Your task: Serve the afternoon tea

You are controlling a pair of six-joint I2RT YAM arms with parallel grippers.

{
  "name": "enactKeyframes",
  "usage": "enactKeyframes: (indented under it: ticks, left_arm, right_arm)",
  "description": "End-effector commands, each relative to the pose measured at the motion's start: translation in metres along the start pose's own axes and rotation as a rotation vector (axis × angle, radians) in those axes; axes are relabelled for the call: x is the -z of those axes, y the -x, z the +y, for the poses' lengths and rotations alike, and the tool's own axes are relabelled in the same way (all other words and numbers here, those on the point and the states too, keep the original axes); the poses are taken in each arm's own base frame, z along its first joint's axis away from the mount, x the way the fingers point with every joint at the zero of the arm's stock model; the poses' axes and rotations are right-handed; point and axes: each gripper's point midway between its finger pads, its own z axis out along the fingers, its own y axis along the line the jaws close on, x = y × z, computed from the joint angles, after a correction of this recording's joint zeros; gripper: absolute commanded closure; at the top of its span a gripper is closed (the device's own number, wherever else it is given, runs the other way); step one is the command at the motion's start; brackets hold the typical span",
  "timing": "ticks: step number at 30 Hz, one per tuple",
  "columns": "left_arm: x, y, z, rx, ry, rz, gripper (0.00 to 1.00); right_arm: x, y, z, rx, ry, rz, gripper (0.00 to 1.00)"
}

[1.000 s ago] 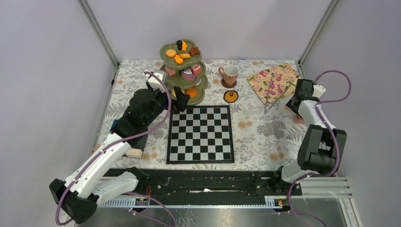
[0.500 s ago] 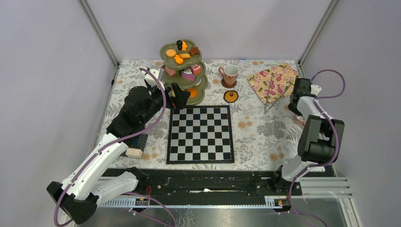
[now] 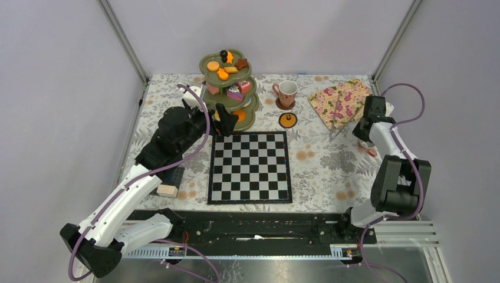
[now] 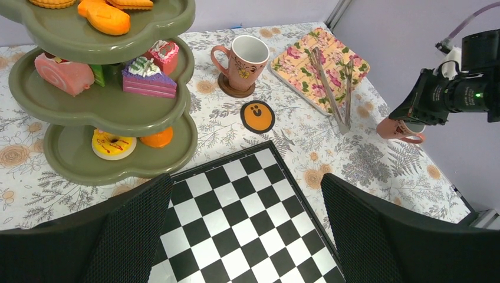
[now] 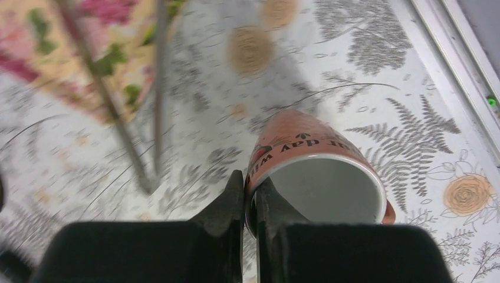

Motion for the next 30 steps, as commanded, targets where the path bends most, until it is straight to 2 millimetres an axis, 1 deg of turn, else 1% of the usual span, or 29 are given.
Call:
enactKeyframes:
  ticks: [1,2,4,6,8,11,13,14,17,20,26,30]
  left_arm:
    - [0.008,0.01,-0.003,-0.004,-0.008,-0.042,0.01]
    - [0.011,0.01,-0.002,-0.001,-0.006,-0.041,0.01]
    - [0.016,0.01,-0.001,0.005,0.003,-0.044,0.01]
    - [0.023,0.011,0.003,0.01,0.018,-0.057,0.01]
    - [0.029,0.01,0.007,0.014,0.036,-0.066,0.01]
    - [0.035,0.012,0.009,0.014,0.049,-0.069,0.01]
    - [0.038,0.013,0.01,0.012,0.055,-0.073,0.01]
    - [0.04,0.014,0.011,0.012,0.059,-0.077,0.01]
    - [0.046,0.015,0.012,0.015,0.064,-0.089,0.01]
    - [0.049,0.014,0.013,0.016,0.067,-0.084,0.01]
    - [0.052,0.011,0.015,0.02,0.074,-0.084,0.01]
    - [0.053,0.009,0.014,0.026,0.07,-0.082,0.01]
  right_arm:
    - [0.069,0.029,0.06,0.073,0.195,-0.155,1.0]
    - [0.084,0.028,0.077,0.102,0.227,-0.181,1.0]
    - [0.109,0.021,0.114,0.168,0.312,-0.208,1.0]
    - [0.128,0.011,0.147,0.225,0.386,-0.213,1.0]
    - [0.14,0.001,0.179,0.278,0.44,-0.2,1.0]
    - [0.147,-0.013,0.217,0.338,0.493,-0.183,1.0]
    - [0.142,-0.019,0.236,0.375,0.511,-0.16,1.0]
    - [0.134,-0.027,0.246,0.402,0.509,-0.135,1.0]
    - [0.122,-0.031,0.268,0.449,0.506,-0.099,1.0]
    - [0.11,-0.033,0.283,0.468,0.497,-0.066,1.0]
    - [0.091,-0.038,0.302,0.512,0.479,-0.013,1.0]
    - [0.085,-0.04,0.31,0.52,0.484,0.004,1.0]
